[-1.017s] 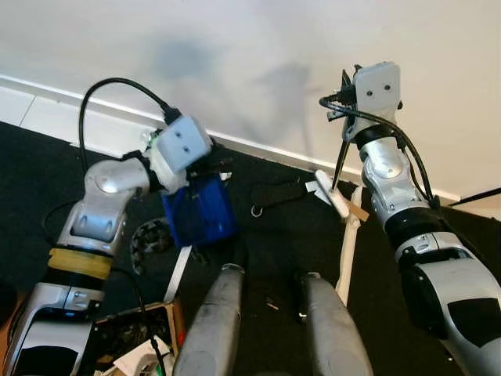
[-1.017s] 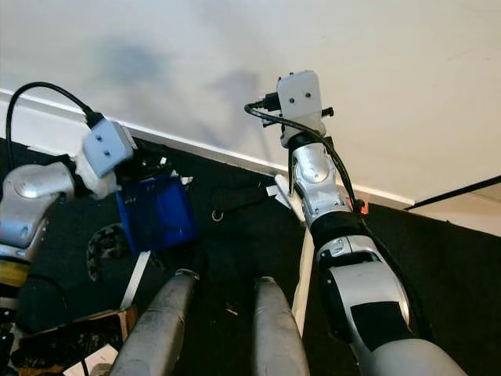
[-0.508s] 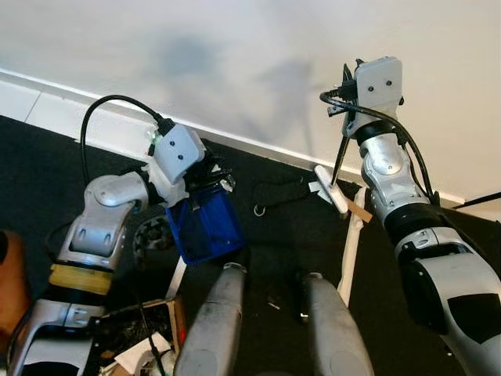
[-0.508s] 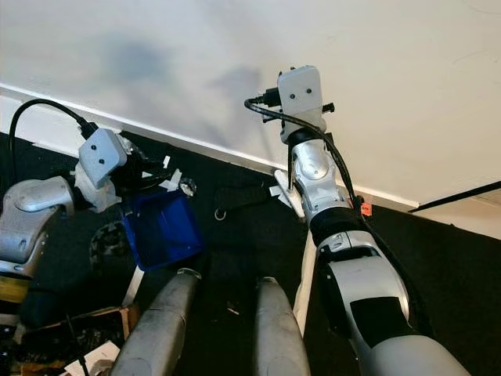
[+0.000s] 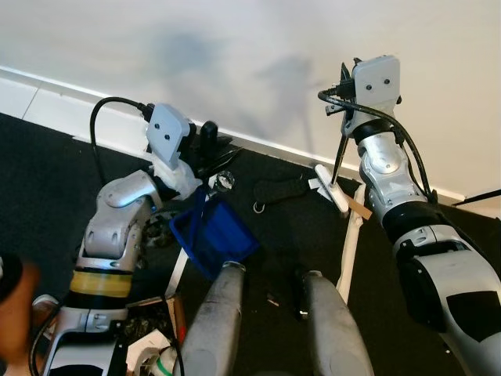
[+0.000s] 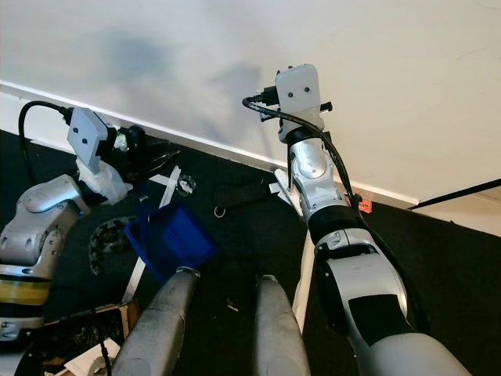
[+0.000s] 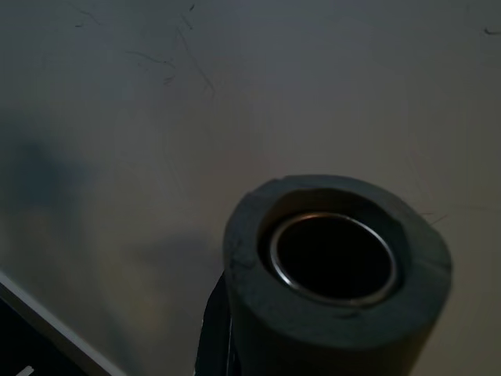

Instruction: Sweep floor

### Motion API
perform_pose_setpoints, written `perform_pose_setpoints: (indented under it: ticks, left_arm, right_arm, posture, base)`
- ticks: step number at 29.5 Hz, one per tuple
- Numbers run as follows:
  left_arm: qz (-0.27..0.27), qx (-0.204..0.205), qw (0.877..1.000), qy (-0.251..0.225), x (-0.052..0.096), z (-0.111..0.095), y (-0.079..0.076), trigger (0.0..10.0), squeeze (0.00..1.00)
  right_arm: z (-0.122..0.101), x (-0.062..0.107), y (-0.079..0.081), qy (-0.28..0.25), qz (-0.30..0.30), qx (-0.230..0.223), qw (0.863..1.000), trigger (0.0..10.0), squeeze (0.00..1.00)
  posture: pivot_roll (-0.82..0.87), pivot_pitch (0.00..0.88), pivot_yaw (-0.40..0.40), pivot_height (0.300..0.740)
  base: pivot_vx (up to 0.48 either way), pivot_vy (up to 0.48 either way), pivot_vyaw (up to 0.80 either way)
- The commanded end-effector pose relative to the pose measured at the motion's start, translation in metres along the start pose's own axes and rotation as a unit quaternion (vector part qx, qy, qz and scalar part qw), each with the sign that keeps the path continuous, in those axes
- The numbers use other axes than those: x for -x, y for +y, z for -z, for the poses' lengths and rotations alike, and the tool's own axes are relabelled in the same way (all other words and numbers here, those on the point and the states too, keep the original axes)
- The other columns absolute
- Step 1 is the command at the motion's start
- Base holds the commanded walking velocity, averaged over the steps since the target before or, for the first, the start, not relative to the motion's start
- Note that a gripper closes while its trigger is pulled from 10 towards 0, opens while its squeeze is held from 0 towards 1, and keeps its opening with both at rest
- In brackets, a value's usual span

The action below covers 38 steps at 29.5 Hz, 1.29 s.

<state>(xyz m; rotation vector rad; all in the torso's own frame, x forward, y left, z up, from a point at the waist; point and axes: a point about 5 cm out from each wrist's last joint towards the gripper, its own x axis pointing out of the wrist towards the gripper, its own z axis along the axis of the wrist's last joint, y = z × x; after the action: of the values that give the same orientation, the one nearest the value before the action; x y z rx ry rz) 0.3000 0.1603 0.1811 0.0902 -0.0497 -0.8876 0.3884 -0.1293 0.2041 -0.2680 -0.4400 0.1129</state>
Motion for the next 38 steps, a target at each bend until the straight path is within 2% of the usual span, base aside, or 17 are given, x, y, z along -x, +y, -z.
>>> perform_pose_setpoints:
  ticks: [1, 6, 10, 15, 18, 19, 20, 21, 23, 26, 29, 32, 34, 35, 38]
  left_arm:
    - [0.027, 0.08, 0.996, -0.007, -0.006, 0.014, -0.015, 10.0, 0.0]
    - [0.036, 0.1, 0.994, -0.036, -0.009, 0.004, -0.019, 10.0, 0.0]
    - [0.048, 0.099, 0.994, -0.025, -0.008, 0.006, -0.022, 10.0, 0.0]
    - [0.046, 0.092, 0.994, -0.026, -0.006, 0.001, -0.019, 10.0, 0.0]
    - [0.049, 0.075, 0.996, -0.024, -0.005, -0.004, -0.016, 10.0, 0.0]
    - [0.049, 0.056, 0.997, -0.022, -0.002, -0.011, -0.01, 9.8, 0.0]
    - [0.049, 0.041, 0.998, -0.014, 0.0, -0.013, -0.008, 0.9, 0.0]
    - [0.049, 0.027, 0.998, -0.004, 0.001, -0.014, -0.006, 0.0, 0.0]
    - [0.05, 0.016, 0.999, 0.009, 0.003, -0.013, -0.004, 0.0, 0.0]
    - [0.042, -0.05, 0.996, 0.067, 0.012, -0.008, 0.006, 0.0, 0.0]
    - [0.034, -0.111, 0.988, 0.104, 0.017, -0.007, 0.012, 0.0, 0.0]
    - [0.031, -0.13, 0.984, 0.114, 0.018, -0.007, 0.014, 0.0, 0.0]
    - [0.016, -0.203, 0.97, 0.133, 0.017, -0.008, 0.019, 0.0, 0.0]
    - [0.01, -0.224, 0.965, 0.133, 0.017, -0.009, 0.021, 0.0, 0.0]
    - [-0.003, -0.24, 0.964, 0.114, 0.013, -0.012, 0.02, 0.0, 0.0]
  right_arm:
    - [0.0, 0.001, -0.002, -0.007, 0.008, -0.001, 1.0, 10.0, 0.0]
    - [0.0, 0.001, -0.003, -0.008, 0.009, -0.002, 1.0, 10.0, 0.0]
    - [-0.001, 0.0, -0.003, -0.009, 0.01, -0.002, 1.0, 10.0, 0.0]
    - [-0.001, 0.0, -0.003, -0.01, 0.01, -0.002, 1.0, 10.0, 0.0]
    - [-0.001, 0.0, -0.003, -0.009, 0.01, -0.002, 1.0, 10.0, 0.0]
    - [-0.001, 0.0, -0.002, -0.009, 0.009, -0.003, 1.0, 10.0, 0.0]
    - [-0.001, -0.001, -0.002, -0.009, 0.009, -0.003, 1.0, 10.0, 0.0]
    - [-0.002, -0.001, -0.002, -0.009, 0.009, -0.004, 1.0, 10.0, 0.0]
    - [-0.002, -0.001, -0.002, -0.01, 0.01, -0.003, 1.0, 10.0, 0.0]
    - [-0.002, -0.001, -0.003, -0.011, 0.011, -0.003, 1.0, 10.0, 0.0]
    - [-0.002, -0.001, -0.005, -0.011, 0.013, -0.002, 1.0, 10.0, 0.0]
    - [-0.002, -0.001, -0.005, -0.01, 0.013, -0.002, 1.0, 10.0, 0.0]
    - [-0.002, -0.001, -0.005, -0.01, 0.014, -0.003, 1.0, 10.0, 0.0]
    - [-0.002, -0.001, -0.004, -0.01, 0.014, -0.003, 1.0, 10.0, 0.0]
    - [-0.002, -0.001, -0.004, -0.01, 0.014, -0.004, 1.0, 10.0, 0.0]
  posture:
    - [0.15, 0.417, -0.047, 0.74]
    - [0.15, 0.415, -0.046, 0.74]
    - [0.15, 0.412, -0.044, 0.74]
    - [0.15, 0.41, -0.044, 0.74]
    - [0.15, 0.407, -0.044, 0.74]
    - [0.16, 0.404, -0.043, 0.74]
    - [0.16, 0.404, -0.043, 0.74]
    - [0.16, 0.403, -0.042, 0.74]
    - [0.16, 0.403, -0.042, 0.74]
    - [0.16, 0.402, -0.039, 0.74]
    - [0.15, 0.401, -0.04, 0.74]
    - [0.16, 0.401, -0.04, 0.74]
    - [0.16, 0.4, -0.038, 0.74]
    - [0.16, 0.4, -0.038, 0.74]
    - [0.16, 0.4, -0.038, 0.74]
  base:
    - [0.0, 0.0, 0.0]
    - [0.0, 0.0, 0.0]
    - [0.0, 0.0, 0.0]
    - [0.0, 0.0, 0.0]
    - [0.0, 0.0, 0.0]
    - [0.0, 0.0, 0.0]
    - [0.0, 0.0, 0.0]
    - [0.0, 0.0, 0.0]
    - [0.0, 0.0, 0.0]
    - [0.0, 0.0, 0.0]
    - [0.0, 0.0, 0.0]
    - [0.0, 0.0, 0.0]
    - [0.0, 0.0, 0.0]
    - [0.0, 0.0, 0.0]
    - [0.0, 0.0, 0.0]
